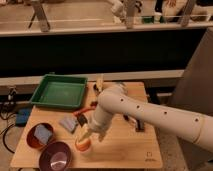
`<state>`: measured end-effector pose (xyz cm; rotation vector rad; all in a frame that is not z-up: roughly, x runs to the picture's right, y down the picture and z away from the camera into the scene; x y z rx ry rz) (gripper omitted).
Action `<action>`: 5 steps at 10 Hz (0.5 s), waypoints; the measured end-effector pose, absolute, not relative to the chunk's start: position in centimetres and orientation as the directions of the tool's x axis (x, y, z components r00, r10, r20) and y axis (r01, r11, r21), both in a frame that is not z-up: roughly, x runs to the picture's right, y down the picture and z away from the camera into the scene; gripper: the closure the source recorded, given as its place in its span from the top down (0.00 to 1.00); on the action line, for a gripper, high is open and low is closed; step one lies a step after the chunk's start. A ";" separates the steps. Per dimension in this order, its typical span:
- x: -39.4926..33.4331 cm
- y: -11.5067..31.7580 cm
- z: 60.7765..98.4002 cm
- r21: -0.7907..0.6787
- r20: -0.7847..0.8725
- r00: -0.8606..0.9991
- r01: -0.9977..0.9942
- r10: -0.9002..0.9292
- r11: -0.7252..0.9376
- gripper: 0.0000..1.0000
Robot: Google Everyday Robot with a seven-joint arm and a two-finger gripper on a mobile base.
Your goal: Place apple in paper cup
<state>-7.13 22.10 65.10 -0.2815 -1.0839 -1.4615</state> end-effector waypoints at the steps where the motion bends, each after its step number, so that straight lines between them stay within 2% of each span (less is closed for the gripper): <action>1: -7.1 22.1 65.1 0.445 0.721 -0.237 0.879 -0.651 0.173 0.80; 5: -7.3 22.0 64.5 0.492 0.681 -0.282 0.860 -0.675 0.136 0.80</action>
